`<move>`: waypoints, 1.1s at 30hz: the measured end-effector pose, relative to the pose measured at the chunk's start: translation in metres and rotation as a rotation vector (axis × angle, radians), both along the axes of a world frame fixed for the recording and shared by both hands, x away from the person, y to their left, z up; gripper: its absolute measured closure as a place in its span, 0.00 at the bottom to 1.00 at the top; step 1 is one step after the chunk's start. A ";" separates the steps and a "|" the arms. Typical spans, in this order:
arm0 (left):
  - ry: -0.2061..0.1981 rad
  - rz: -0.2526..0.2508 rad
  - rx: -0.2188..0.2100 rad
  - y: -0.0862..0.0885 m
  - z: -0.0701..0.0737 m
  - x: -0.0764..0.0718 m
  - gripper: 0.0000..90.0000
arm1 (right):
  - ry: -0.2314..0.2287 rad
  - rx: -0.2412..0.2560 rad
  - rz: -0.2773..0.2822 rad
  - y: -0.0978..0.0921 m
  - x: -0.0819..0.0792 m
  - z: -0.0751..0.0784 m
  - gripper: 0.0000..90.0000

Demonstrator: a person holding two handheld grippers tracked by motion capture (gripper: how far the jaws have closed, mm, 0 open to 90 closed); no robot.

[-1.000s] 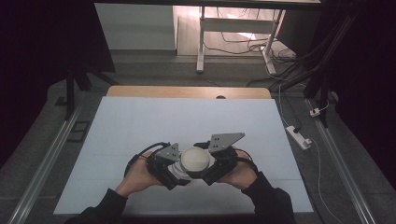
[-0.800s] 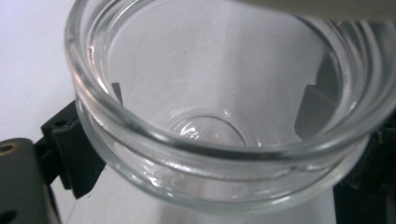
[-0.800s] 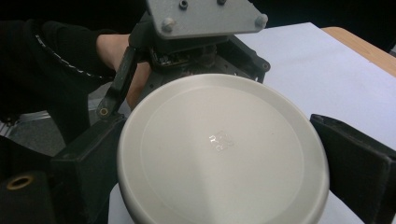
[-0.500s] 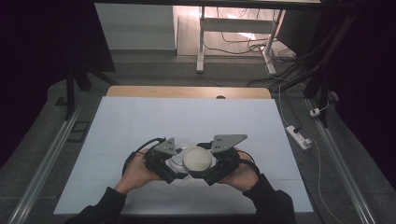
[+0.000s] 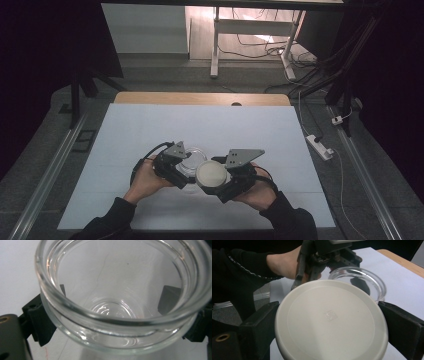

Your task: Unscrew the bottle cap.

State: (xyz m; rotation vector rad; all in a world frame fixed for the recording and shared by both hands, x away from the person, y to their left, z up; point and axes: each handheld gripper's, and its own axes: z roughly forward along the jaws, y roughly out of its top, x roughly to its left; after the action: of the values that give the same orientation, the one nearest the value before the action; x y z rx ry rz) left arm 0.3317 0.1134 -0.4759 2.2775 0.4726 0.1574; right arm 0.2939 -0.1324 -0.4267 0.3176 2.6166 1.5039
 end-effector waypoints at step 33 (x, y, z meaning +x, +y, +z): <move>-0.022 0.107 -0.017 -0.003 -0.007 0.040 0.09 | 0.037 -0.048 -0.028 0.009 -0.017 -0.040 0.08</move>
State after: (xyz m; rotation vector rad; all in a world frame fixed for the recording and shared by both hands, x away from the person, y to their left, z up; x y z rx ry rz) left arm 0.3713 0.1102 -0.4829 2.2328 0.5830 0.2308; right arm 0.2766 -0.1232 -0.4671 0.3794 2.6602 1.4379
